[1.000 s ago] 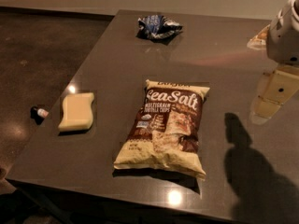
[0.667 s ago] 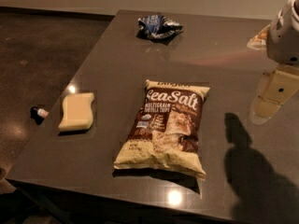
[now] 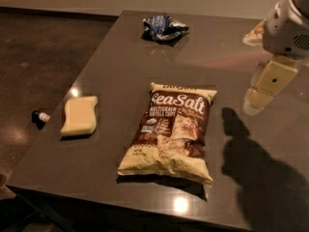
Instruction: Pick blue chip bag
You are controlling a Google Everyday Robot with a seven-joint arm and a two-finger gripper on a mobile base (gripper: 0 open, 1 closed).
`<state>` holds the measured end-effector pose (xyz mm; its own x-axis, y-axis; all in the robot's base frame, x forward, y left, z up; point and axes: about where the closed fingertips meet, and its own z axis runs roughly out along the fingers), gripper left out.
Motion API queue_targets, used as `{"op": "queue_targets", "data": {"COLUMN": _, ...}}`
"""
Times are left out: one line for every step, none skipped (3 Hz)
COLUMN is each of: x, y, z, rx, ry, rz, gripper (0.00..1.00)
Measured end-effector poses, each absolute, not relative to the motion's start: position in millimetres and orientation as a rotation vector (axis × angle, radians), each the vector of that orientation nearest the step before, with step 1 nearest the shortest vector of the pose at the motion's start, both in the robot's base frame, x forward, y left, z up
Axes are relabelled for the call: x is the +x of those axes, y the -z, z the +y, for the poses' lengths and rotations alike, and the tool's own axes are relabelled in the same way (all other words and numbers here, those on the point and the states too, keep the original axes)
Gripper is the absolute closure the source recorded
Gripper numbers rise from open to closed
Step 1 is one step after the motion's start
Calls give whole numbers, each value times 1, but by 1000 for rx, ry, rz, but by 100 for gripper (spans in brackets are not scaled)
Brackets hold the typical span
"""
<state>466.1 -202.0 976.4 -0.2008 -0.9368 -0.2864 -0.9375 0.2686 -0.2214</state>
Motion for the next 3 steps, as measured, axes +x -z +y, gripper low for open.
{"op": "queue_targets", "data": {"x": 510, "y": -975, "z": -190, "rx": -1638, "ry": -30, "rz": 2174, "gripper": 0}}
{"op": "queue_targets", "data": {"x": 563, "y": -969, "z": -186, "rx": -1512, "ry": -59, "rz": 2209, "gripper": 0}}
{"op": "queue_targets", "data": {"x": 613, "y": -962, "z": -184, "rx": -1369, "ry": -107, "rz": 2254, "gripper": 0}}
